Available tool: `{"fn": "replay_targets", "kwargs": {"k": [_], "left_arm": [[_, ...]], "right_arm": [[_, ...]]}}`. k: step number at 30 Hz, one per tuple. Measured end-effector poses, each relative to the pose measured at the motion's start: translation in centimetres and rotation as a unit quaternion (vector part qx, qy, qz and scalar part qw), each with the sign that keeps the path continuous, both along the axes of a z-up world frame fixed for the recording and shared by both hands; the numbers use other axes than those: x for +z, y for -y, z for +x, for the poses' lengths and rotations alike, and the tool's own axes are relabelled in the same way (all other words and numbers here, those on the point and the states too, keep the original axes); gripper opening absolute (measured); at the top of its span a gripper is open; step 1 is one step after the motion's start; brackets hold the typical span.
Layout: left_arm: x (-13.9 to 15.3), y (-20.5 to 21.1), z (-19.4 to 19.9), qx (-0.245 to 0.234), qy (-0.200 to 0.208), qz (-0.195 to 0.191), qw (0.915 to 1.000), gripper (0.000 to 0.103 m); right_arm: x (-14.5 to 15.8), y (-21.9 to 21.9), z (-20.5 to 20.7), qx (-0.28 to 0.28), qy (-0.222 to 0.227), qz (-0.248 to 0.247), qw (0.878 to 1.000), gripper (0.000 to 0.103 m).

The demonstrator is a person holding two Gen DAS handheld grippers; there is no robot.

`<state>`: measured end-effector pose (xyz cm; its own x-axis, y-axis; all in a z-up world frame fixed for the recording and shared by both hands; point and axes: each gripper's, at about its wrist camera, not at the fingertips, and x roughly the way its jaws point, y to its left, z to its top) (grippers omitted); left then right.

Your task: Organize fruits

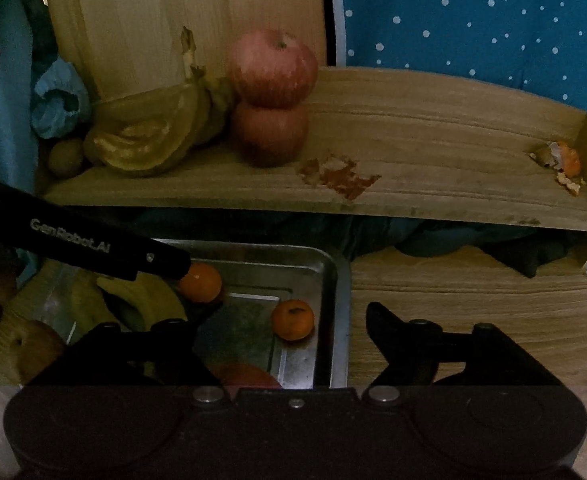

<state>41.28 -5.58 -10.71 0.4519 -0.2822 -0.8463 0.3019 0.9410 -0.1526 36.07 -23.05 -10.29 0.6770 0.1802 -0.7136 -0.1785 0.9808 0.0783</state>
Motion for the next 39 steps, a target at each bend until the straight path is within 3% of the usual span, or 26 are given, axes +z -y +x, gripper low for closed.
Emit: {"fn": "replay_targets", "kwargs": {"k": [2, 5, 6, 13, 25, 39], "left_arm": [[0.4, -0.2, -0.3, 0.005, 0.005, -0.002, 1.0000, 0.096], [0.8, -0.4, -0.7, 0.016, 0.013, 0.000, 0.9998, 0.100], [0.8, -0.4, -0.8, 0.025, 0.040, 0.003, 0.9989, 0.101], [1.1, -0.8, -2.1, 0.052, 0.053, 0.025, 0.9969, 0.103], [2.1, -3.8, -5.3, 0.124, 0.064, 0.031, 0.9897, 0.103], [2.5, -3.7, -9.8, 0.157, 0.056, 0.048, 0.9848, 0.103]], "right_arm": [[0.2, 0.0, -0.3, -0.001, 0.002, -0.001, 1.000, 0.080], [0.5, 0.1, -0.7, -0.004, 0.006, 0.000, 1.000, 0.089], [0.7, 0.1, -0.9, -0.005, 0.008, 0.003, 1.000, 0.091], [1.3, 0.5, -2.0, -0.014, 0.016, 0.016, 1.000, 0.099], [1.9, 0.6, -3.4, -0.010, 0.020, 0.032, 0.999, 0.102], [2.4, 0.5, -4.8, -0.001, 0.027, 0.019, 0.999, 0.102]]}}
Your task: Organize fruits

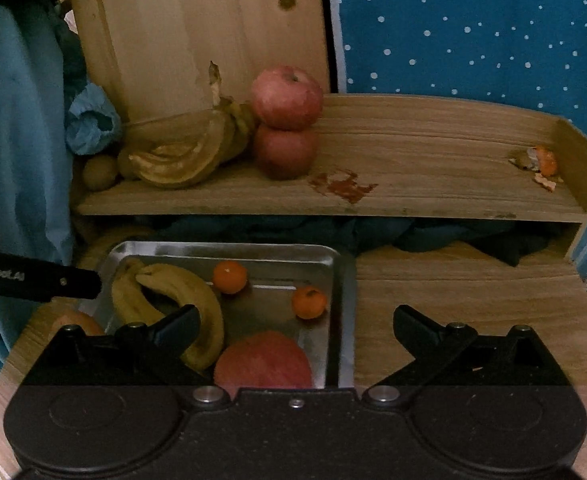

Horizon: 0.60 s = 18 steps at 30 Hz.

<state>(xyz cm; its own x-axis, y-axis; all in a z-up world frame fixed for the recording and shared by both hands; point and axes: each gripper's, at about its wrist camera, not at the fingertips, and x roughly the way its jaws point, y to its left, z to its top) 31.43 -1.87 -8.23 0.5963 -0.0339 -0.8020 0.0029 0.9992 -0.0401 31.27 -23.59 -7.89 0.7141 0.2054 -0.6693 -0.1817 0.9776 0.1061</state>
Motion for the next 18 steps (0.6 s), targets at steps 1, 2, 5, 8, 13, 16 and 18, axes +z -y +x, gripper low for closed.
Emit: {"fn": "replay_targets", "kwargs": {"k": [1, 2, 5, 8, 13, 16, 18], "left_arm": [[0.0, 0.0, -0.2, 0.003, -0.001, 0.000, 1.0000, 0.103], [0.0, 0.0, -0.5, 0.007, -0.001, 0.000, 1.0000, 0.103], [0.0, -0.2, -1.3, 0.019, 0.000, -0.002, 0.9998, 0.103], [-0.1, -0.3, -2.2, 0.032, 0.000, -0.003, 0.9995, 0.103], [-0.6, -0.4, -3.6, 0.068, -0.003, 0.012, 0.9976, 0.103], [-0.7, -0.2, -4.3, 0.076, -0.004, 0.010, 0.9971, 0.103], [-0.6, 0.0, -4.8, 0.080, -0.003, 0.010, 0.9968, 0.103]], "right_arm": [[0.0, 0.1, -0.1, -0.001, 0.000, -0.002, 1.000, 0.102], [0.1, 0.3, -0.3, -0.002, 0.000, -0.003, 1.000, 0.102], [0.3, 0.6, -0.8, -0.001, 0.003, -0.008, 1.000, 0.102], [0.5, 0.8, -1.5, 0.008, 0.006, -0.011, 1.000, 0.102], [0.4, 0.8, -2.8, 0.024, 0.009, -0.021, 0.999, 0.102], [0.5, 0.9, -3.4, 0.034, 0.011, -0.024, 0.999, 0.102], [0.5, 1.0, -3.7, 0.040, 0.014, -0.027, 0.999, 0.102]]}}
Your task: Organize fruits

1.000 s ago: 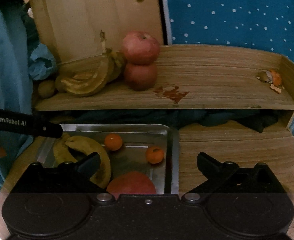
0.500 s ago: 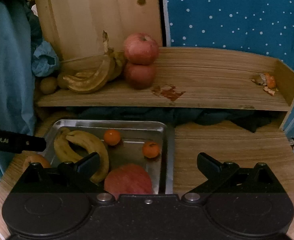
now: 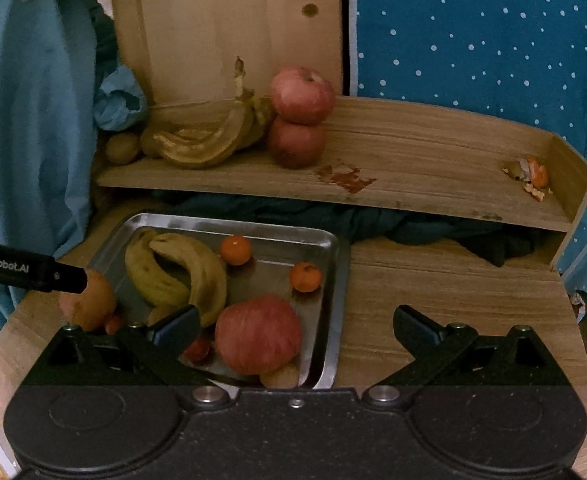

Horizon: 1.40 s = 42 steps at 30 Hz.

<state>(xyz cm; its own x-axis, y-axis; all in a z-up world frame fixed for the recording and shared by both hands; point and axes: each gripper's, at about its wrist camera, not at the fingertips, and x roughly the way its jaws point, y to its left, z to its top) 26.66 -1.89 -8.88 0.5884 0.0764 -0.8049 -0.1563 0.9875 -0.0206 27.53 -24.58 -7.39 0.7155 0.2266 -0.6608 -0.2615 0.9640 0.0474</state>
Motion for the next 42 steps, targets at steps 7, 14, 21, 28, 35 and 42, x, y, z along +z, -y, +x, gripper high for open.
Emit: {"fn": "replay_targets", "kwargs": {"k": [7, 14, 21, 28, 35, 42], "left_arm": [[0.3, 1.1, -1.9, 0.017, 0.008, -0.003, 0.9998, 0.103], [0.6, 2.2, -3.9, 0.032, 0.013, 0.008, 0.9994, 0.103], [1.0, 3.0, -5.6, 0.025, 0.017, 0.019, 0.9994, 0.103], [1.1, 2.7, -6.8, 0.017, 0.028, 0.019, 0.9993, 0.103], [1.2, 1.1, -7.9, 0.003, 0.039, 0.012, 0.9992, 0.103], [1.4, -1.3, -9.0, -0.014, 0.034, 0.011, 0.9993, 0.103]], "right_arm": [[0.6, 1.1, -1.4, 0.003, 0.022, -0.002, 1.000, 0.102], [0.7, 2.6, -2.7, 0.002, 0.034, 0.013, 0.999, 0.102], [0.9, 2.9, -3.9, 0.008, 0.038, 0.023, 0.999, 0.102], [1.3, 2.4, -4.4, 0.007, 0.045, 0.022, 0.999, 0.102], [2.0, 0.8, -5.2, -0.006, 0.053, 0.014, 0.998, 0.102], [2.5, -2.0, -7.4, -0.021, 0.053, 0.012, 0.998, 0.102]]}}
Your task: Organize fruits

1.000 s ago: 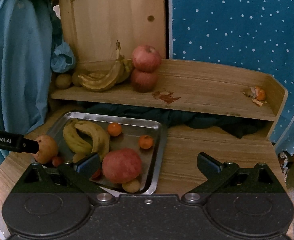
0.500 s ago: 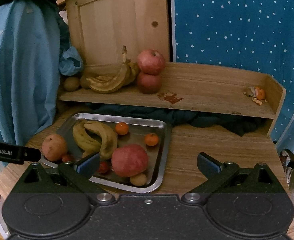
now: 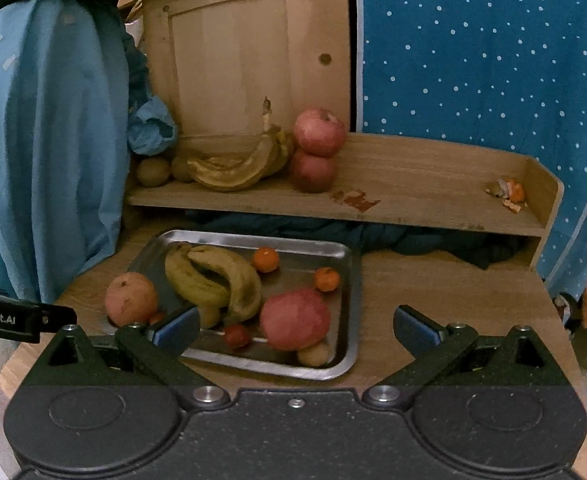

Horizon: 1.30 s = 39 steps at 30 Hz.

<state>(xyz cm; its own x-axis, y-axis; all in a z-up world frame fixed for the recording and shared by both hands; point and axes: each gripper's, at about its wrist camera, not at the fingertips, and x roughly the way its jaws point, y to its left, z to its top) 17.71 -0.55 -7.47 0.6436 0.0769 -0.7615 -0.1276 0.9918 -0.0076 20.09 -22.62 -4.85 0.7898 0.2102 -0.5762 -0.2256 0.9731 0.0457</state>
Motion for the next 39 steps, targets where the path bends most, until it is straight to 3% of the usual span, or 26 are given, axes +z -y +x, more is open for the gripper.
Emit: {"fn": "replay_targets", "kwargs": {"k": [18, 39], "left_arm": [[0.6, -2.3, -2.7, -0.112, 0.025, 0.018, 0.9933, 0.103], [0.0, -4.5, -5.4, -0.109, 0.006, 0.010, 0.9940, 0.103]], "right_arm": [[0.1, -4.0, -7.5, -0.097, 0.022, 0.011, 0.995, 0.102], [-0.5, -6.1, -10.3, -0.091, 0.007, 0.011, 0.996, 0.102]]}}
